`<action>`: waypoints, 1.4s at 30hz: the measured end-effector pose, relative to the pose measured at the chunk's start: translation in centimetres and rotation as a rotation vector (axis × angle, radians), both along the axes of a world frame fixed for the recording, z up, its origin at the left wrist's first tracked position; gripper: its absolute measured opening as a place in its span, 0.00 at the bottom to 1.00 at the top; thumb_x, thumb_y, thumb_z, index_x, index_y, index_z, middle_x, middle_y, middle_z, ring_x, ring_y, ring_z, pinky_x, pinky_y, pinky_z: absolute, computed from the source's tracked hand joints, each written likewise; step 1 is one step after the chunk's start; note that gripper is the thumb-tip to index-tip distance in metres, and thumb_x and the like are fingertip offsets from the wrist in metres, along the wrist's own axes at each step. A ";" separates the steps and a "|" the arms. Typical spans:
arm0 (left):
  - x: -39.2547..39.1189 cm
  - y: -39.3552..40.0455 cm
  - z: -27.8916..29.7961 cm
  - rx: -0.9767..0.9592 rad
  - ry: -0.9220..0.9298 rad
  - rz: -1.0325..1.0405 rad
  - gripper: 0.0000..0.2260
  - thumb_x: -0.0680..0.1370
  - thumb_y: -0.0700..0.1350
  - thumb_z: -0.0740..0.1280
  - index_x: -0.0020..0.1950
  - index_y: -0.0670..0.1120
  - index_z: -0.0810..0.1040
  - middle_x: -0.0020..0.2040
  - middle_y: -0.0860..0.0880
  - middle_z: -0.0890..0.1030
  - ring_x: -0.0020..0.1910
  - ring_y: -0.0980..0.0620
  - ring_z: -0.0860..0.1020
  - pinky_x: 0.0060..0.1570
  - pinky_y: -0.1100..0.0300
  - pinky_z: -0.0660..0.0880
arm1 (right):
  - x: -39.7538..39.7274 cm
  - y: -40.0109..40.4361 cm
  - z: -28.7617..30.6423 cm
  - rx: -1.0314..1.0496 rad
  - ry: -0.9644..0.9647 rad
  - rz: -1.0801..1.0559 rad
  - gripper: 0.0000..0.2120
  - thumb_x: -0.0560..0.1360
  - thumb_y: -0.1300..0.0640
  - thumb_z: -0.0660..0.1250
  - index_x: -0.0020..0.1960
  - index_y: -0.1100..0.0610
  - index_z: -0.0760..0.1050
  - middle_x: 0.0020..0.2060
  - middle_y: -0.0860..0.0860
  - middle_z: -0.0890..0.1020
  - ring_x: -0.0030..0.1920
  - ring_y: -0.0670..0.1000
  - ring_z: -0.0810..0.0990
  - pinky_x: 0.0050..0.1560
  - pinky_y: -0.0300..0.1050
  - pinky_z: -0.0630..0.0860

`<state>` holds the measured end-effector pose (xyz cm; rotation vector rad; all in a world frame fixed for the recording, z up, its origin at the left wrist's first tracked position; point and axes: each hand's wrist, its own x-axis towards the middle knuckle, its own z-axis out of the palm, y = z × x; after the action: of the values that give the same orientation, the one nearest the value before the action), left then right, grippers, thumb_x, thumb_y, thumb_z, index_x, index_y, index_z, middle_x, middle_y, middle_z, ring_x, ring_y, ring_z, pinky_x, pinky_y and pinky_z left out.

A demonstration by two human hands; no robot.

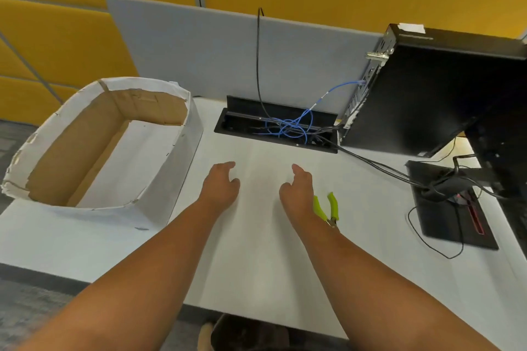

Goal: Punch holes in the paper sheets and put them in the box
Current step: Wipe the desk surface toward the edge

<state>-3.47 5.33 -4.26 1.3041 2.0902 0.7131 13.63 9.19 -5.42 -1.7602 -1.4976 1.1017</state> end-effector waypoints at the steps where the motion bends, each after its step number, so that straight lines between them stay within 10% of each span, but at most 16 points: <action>1: 0.0 -0.2 -0.7 -0.015 0.004 -0.008 0.23 0.80 0.42 0.62 0.74 0.45 0.64 0.74 0.46 0.65 0.72 0.47 0.65 0.69 0.57 0.61 | 0.3 -0.1 -0.6 0.001 -0.024 0.001 0.27 0.78 0.68 0.56 0.76 0.58 0.61 0.72 0.55 0.65 0.69 0.54 0.69 0.57 0.36 0.64; 9: -2.1 0.1 -4.8 -0.148 0.124 0.001 0.29 0.81 0.49 0.59 0.78 0.43 0.52 0.79 0.44 0.51 0.78 0.45 0.49 0.74 0.46 0.53 | 0.6 -1.6 -5.3 -0.009 -0.173 0.051 0.29 0.80 0.61 0.56 0.79 0.62 0.50 0.78 0.57 0.55 0.78 0.55 0.51 0.77 0.46 0.50; 22: -5.3 2.5 -7.9 -0.358 0.380 0.052 0.28 0.81 0.43 0.56 0.78 0.41 0.49 0.79 0.42 0.47 0.77 0.41 0.48 0.73 0.44 0.54 | 1.0 0.1 -9.3 0.032 -0.729 0.188 0.32 0.82 0.46 0.46 0.78 0.64 0.44 0.79 0.61 0.44 0.78 0.60 0.41 0.77 0.59 0.38; 38: -6.8 5.7 -9.0 -0.348 0.466 -0.004 0.28 0.81 0.42 0.57 0.78 0.43 0.48 0.79 0.44 0.44 0.78 0.43 0.46 0.75 0.45 0.51 | -4.1 3.8 -9.4 0.221 -0.671 0.694 0.33 0.81 0.39 0.38 0.79 0.56 0.41 0.79 0.51 0.39 0.78 0.51 0.35 0.77 0.57 0.38; 42: -6.7 5.8 -8.9 -0.332 0.458 0.012 0.28 0.81 0.41 0.58 0.78 0.43 0.50 0.79 0.45 0.45 0.78 0.43 0.46 0.75 0.45 0.51 | -2.3 7.3 -9.0 0.213 -0.626 0.484 0.36 0.78 0.40 0.36 0.79 0.60 0.44 0.79 0.55 0.43 0.79 0.55 0.39 0.77 0.54 0.38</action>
<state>-10.18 11.14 -13.11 1.3514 2.4404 0.0552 11.34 16.49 -14.38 -1.7162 -2.4128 0.5640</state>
